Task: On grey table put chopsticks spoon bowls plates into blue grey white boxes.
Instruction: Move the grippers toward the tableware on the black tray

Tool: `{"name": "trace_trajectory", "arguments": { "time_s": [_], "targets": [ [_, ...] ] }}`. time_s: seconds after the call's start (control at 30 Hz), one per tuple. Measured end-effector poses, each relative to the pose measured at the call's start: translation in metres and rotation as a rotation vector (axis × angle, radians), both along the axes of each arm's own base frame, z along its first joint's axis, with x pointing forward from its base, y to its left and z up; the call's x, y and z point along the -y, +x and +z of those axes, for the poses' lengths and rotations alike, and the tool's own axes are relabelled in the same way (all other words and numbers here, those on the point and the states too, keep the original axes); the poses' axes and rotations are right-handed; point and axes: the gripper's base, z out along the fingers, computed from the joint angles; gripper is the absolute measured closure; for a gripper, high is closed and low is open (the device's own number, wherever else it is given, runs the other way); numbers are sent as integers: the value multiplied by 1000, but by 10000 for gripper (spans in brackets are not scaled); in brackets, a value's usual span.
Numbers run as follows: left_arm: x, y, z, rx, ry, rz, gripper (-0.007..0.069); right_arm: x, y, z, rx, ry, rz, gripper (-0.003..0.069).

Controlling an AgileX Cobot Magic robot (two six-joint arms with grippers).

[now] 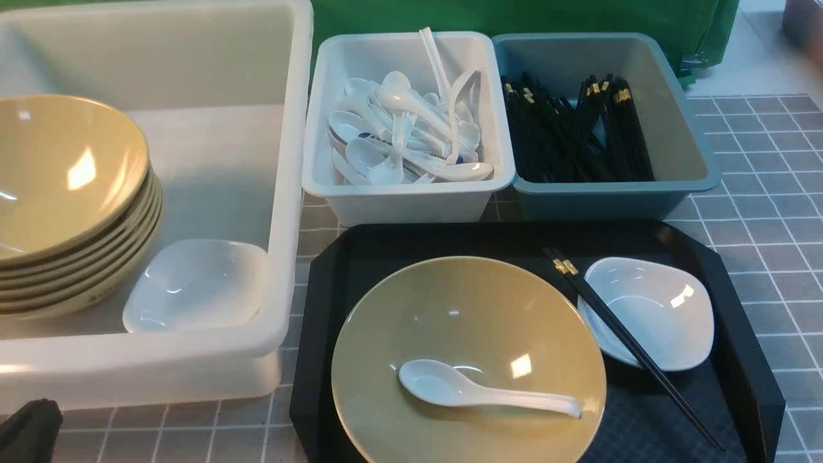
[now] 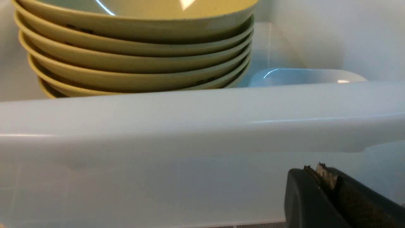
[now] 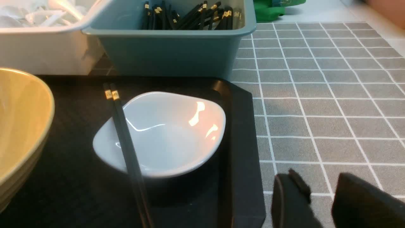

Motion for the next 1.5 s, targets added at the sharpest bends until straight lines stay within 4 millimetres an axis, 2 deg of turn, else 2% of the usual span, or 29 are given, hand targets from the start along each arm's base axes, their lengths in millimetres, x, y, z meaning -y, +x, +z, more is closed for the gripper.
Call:
{"name": "trace_trajectory", "arguments": {
  "time_s": [0.87,1.1,1.5],
  "targets": [
    [0,0,0,0,0,0,640,0,0,0,0,0,0,421],
    [0,0,0,0,0,0,640,1,0,0,2,-83,11,421],
    [0,0,0,0,0,0,640,1,0,0,3,-102,15,421]
  ]
}}
